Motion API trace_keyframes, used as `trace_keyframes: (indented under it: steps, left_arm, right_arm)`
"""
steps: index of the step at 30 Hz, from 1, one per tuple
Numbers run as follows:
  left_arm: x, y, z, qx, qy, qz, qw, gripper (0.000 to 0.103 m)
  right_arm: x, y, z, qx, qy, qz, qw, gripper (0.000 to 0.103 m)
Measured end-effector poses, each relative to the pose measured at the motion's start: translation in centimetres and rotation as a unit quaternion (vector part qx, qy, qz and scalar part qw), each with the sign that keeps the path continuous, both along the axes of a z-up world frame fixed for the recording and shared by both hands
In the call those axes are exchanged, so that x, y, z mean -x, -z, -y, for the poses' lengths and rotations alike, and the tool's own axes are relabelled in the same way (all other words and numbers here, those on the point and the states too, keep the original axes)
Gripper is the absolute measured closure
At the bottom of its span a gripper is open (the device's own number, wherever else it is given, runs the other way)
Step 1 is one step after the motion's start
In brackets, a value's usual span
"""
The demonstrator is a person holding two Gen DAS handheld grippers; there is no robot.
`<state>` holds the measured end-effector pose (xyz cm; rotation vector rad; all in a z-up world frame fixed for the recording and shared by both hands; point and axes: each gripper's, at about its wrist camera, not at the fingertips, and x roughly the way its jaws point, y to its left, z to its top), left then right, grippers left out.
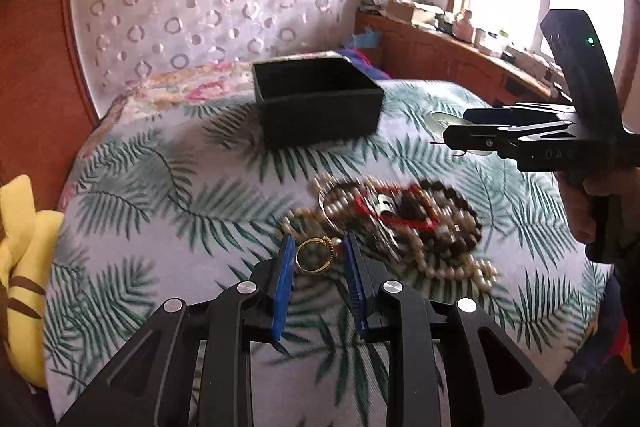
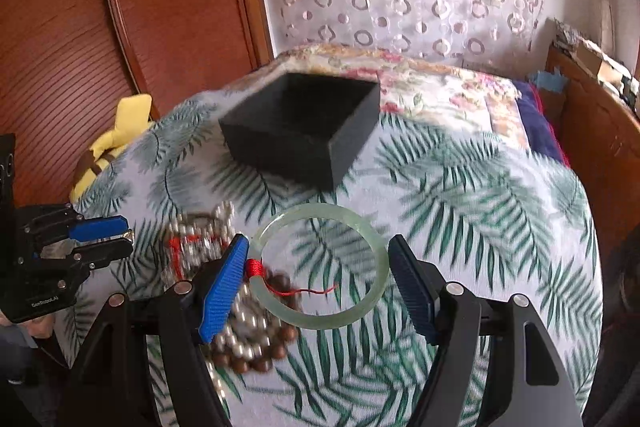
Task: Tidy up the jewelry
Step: 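Carry the bangle into the black box with the right tool while the left tool drops the ring in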
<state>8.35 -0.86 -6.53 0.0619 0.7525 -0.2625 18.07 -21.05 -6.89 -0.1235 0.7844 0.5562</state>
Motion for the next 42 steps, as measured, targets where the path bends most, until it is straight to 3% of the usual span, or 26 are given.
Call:
trace_keyframes:
  steps: [8,14,25,28,42]
  left_arm:
    - [-3.0,-2.5,-0.9,-0.001,-0.015,0.032,0.9994,0.080]
    - [-5.8,-3.7,-1.2,0.001,-0.022,0.045,0.9987,0.080]
    - [-11.1,-4.0,-1.7,0.009,-0.046,0.049,0.9977,0.080]
    - [-12.0,-4.1,-1.3,0.007,-0.045,0.049,0.9978,0.080]
    - [-15.6,-3.1,1.4,0.004,-0.031,0.034,0.9989,0.079]
  right_arm:
    - [-3.8,-2.6,-2.0,-0.020,-0.004,0.034,0.999,0.029]
    - [-6.8,-2.6,-4.1,-0.009,-0.013,0.043,0.999,0.029]
    - [-10.6,-1.2,-6.3,0.003,-0.025,0.012,1.000,0.029]
    - [-11.5,-1.0,-6.0,-0.019,-0.032,-0.017,0.999,0.028]
    - [-9.8,-2.5,-2.0,-0.037,-0.002,0.002,0.999,0.024]
